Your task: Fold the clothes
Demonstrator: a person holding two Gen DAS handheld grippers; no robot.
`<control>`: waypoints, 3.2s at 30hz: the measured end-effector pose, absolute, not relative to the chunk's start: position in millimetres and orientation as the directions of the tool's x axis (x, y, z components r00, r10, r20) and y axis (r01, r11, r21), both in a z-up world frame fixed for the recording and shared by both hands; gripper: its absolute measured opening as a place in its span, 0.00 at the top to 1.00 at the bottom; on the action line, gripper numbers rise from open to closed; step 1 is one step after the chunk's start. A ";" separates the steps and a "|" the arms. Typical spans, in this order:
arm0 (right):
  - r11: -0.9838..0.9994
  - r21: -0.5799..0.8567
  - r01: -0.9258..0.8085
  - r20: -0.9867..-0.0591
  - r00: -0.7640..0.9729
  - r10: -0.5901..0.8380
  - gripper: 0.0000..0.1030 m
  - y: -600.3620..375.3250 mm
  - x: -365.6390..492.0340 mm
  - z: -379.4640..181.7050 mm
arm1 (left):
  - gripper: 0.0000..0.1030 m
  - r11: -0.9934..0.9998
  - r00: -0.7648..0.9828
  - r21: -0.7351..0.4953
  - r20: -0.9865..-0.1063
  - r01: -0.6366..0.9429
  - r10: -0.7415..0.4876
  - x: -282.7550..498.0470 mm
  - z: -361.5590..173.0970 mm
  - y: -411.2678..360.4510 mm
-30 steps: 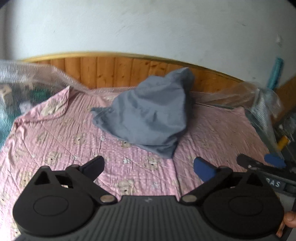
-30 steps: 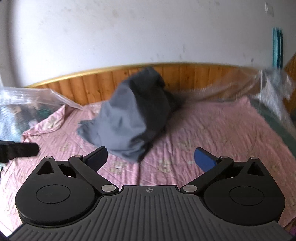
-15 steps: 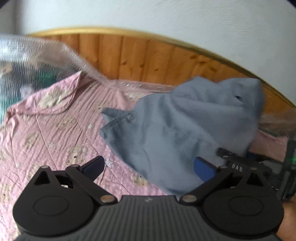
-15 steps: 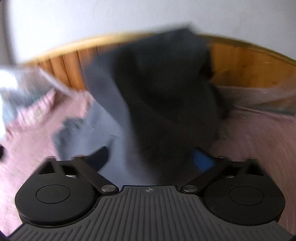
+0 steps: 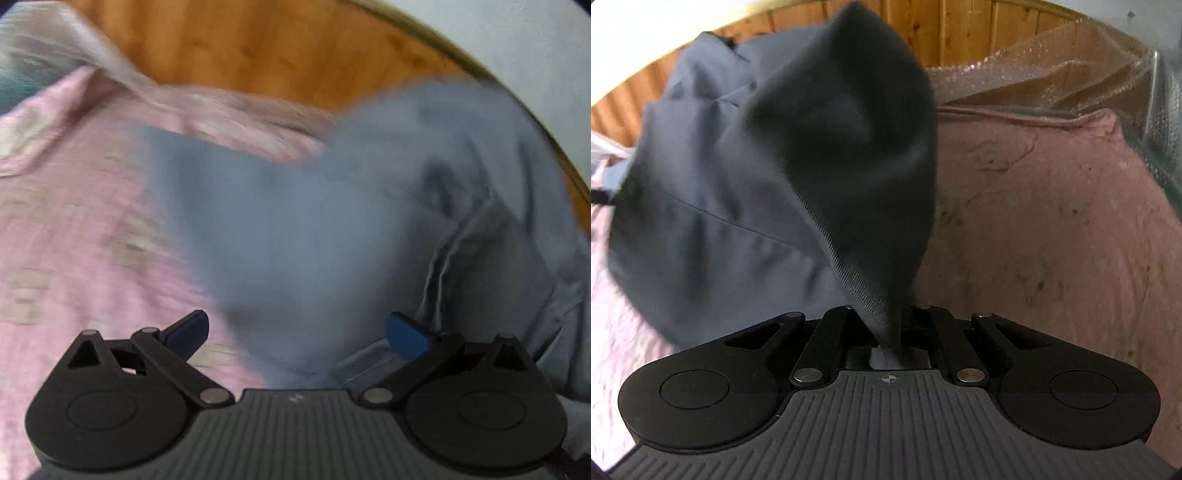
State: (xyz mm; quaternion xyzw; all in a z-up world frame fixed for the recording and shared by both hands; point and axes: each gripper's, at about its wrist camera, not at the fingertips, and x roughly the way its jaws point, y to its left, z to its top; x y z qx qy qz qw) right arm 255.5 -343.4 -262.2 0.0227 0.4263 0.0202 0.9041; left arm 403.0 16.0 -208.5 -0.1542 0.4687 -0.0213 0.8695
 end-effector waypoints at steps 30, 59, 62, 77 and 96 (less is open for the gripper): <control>0.863 0.287 -0.417 -0.738 0.478 0.476 0.03 -368.9 484.5 -167.9 | 0.50 0.994 0.540 -0.038 -0.837 0.100 -0.086 535.0 -130.7 -108.1; 0.820 0.531 -0.211 -0.603 0.585 0.541 0.01 -443.6 214.5 -122.7 | 0.06 0.860 0.598 0.044 -0.737 0.508 -0.315 317.9 -110.9 -66.0; 0.668 0.743 -0.045 -0.550 0.527 0.647 0.04 -424.6 254.7 -178.6 | 0.77 0.851 0.554 0.103 -0.797 0.515 -0.239 330.1 -153.6 -89.5; 0.886 0.409 -0.218 -0.644 0.619 0.450 1.00 -355.5 239.9 -117.5 | 0.99 0.967 0.613 -0.149 -0.790 -0.208 0.010 208.1 -150.3 138.9; 0.938 0.347 0.019 -0.833 0.465 0.299 0.03 -429.8 151.9 -205.0 | 0.00 0.973 0.634 -0.103 -0.744 0.204 -0.212 312.2 -73.1 4.7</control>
